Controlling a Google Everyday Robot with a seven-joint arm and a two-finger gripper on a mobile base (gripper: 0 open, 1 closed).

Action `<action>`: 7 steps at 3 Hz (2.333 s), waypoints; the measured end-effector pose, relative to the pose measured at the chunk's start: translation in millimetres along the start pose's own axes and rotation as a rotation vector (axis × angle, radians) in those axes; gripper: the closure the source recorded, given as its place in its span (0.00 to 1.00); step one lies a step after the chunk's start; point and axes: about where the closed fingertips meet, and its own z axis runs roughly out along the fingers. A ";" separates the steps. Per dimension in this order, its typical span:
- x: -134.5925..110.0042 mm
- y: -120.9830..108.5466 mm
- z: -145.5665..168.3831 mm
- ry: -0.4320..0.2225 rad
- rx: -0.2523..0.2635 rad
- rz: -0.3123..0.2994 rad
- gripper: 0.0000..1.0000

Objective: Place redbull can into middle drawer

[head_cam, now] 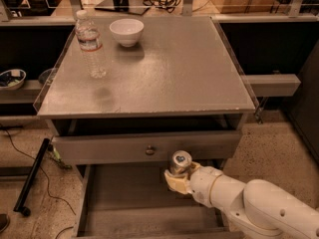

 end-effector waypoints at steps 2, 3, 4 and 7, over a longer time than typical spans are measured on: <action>12.6 3.1 6.6 -0.001 0.013 0.027 1.00; 42.4 6.5 34.8 -0.029 0.056 0.086 1.00; 45.8 5.9 37.3 -0.028 0.060 0.095 1.00; 76.5 -17.2 69.2 -0.054 0.208 0.180 1.00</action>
Offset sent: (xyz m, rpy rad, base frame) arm -0.0062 0.0067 -0.0347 0.0317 0.0368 -0.0620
